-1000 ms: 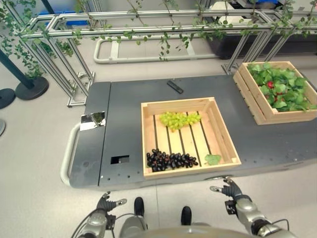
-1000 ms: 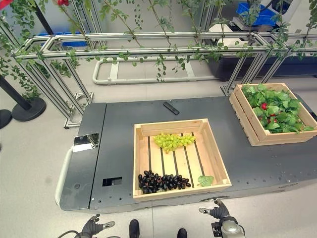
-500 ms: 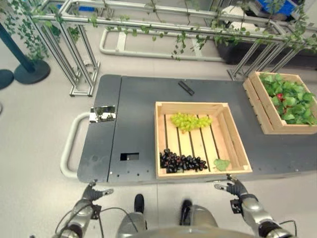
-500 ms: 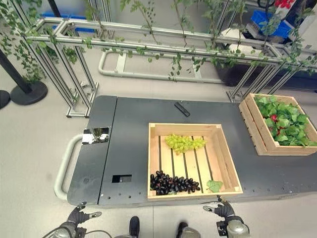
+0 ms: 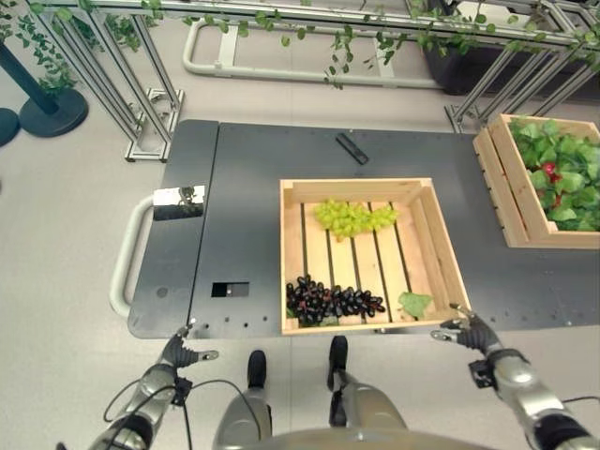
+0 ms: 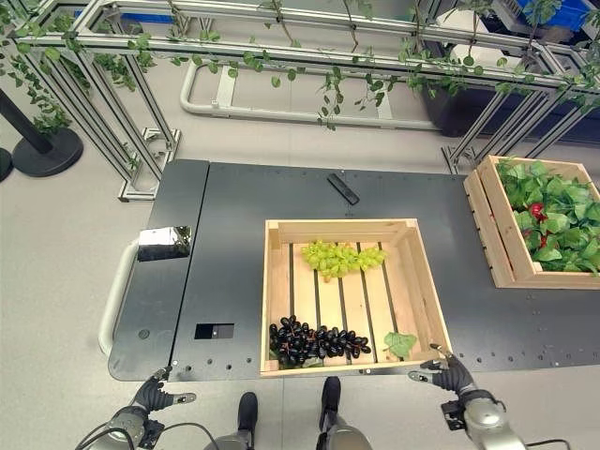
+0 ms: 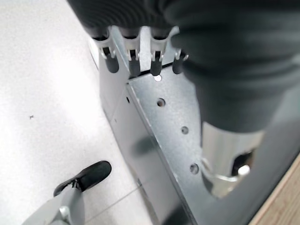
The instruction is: Pick up the fruits from the basket on one side to the basket on the other side
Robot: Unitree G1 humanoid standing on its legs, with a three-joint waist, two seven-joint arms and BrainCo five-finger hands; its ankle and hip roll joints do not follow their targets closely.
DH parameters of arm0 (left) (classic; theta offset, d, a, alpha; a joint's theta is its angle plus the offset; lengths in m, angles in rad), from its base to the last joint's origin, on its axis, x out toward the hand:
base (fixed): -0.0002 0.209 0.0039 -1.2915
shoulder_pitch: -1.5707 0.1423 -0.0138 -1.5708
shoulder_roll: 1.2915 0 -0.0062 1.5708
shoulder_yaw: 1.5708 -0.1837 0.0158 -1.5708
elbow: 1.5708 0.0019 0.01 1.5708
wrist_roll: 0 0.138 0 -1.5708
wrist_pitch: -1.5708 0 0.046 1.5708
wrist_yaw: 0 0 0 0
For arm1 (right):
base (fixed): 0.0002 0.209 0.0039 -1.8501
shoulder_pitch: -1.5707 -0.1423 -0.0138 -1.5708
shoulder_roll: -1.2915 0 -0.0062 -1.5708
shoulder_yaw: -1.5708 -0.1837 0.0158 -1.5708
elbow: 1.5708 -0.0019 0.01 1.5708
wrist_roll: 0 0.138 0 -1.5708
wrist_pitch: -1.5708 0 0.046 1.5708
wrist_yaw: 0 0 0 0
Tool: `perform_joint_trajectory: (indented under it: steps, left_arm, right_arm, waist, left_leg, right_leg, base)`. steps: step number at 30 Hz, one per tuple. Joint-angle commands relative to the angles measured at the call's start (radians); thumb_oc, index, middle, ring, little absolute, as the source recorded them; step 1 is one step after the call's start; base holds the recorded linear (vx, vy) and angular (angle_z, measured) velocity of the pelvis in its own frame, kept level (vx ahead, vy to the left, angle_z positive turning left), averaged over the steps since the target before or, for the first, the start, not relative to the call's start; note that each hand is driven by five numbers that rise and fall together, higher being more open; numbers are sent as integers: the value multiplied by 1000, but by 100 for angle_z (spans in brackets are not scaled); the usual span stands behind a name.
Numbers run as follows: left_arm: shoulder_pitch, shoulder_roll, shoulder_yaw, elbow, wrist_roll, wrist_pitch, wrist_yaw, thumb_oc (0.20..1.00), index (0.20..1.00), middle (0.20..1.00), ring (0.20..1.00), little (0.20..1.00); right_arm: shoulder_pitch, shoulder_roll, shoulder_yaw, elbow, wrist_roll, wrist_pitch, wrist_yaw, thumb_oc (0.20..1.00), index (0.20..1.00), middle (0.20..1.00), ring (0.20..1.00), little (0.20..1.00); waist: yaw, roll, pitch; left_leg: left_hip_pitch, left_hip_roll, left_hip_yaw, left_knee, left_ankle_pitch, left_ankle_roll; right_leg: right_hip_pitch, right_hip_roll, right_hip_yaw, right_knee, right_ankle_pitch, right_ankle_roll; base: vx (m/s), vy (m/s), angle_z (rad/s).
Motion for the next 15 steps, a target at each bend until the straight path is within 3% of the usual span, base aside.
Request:
perform_joint_trajectory:
  steps: [1,2,4,5,8,9,10,15]
  left_arm:
    - [-3,68,-2,-14,35,-32,-34,1000,1000,1000,1000,1000]
    - [-2,68,-2,-14,35,-32,-34,1000,1000,1000,1000,1000]
    - [18,70,-4,-22,38,-34,-46,1000,1000,1000,1000,1000]
    - [30,71,-16,-20,50,-39,-58,1000,1000,1000,1000,1000]
    - [59,80,-16,-40,52,-44,-72,1000,1000,1000,1000,1000]
    - [59,79,-15,-40,52,-44,-72,1000,1000,1000,1000,1000]
    - [74,80,-7,-42,51,-46,-73,1000,1000,1000,1000,1000]
    - [94,86,1,-53,48,-48,-76,1000,1000,1000,1000,1000]
  right_arm:
    - [-187,-246,-14,-177,49,-104,83,1000,1000,1000,1000,1000]
    - [-187,-247,-14,-178,49,-104,83,1000,1000,1000,1000,1000]
    - [-195,-380,-15,-278,87,-114,138,1000,1000,1000,1000,1000]
    - [-213,-499,-11,-337,128,-121,169,1000,1000,1000,1000,1000]
    - [-277,-691,10,-398,155,-136,210,1000,1000,1000,1000,1000]
    - [-281,-692,13,-397,155,-136,210,1000,1000,1000,1000,1000]
    - [-304,-768,-3,-422,174,-146,210,1000,1000,1000,1000,1000]
    - [-384,-853,31,-450,192,-156,220,1000,1000,1000,1000,1000]
  waist:
    - [23,-46,-5]
    - [22,-46,-5]
    - [19,-56,-2]
    - [18,-66,1]
    - [16,-80,7]
    - [15,-80,7]
    - [10,-92,10]
    - [7,-112,15]
  left_leg:
    - [-31,-12,11,74,-26,-11]
    - [-31,-12,10,74,-26,-11]
    - [-28,-7,11,71,-24,-17]
    - [-27,-1,9,67,-21,-22]
    - [-29,6,8,59,-14,-30]
    - [-28,6,8,59,-14,-31]
    - [-29,12,8,55,-10,-34]
    - [-32,21,10,47,-4,-40]
  right_leg:
    - [3,-74,1,159,-64,129]
    - [3,-74,0,159,-64,129]
    - [4,-69,0,158,-68,128]
    - [6,-64,-1,156,-74,127]
    - [5,-58,-2,153,-77,124]
    - [6,-58,-3,153,-77,124]
    - [3,-52,-2,150,-77,123]
    - [-1,-44,0,140,-73,122]
  base:
    - [34,-48,8]
    - [36,-42,10]
    - [38,-37,11]
    - [42,-40,7]
    - [28,-26,10]
    - [12,-30,12]
    - [6,-19,10]
    - [7,-32,4]
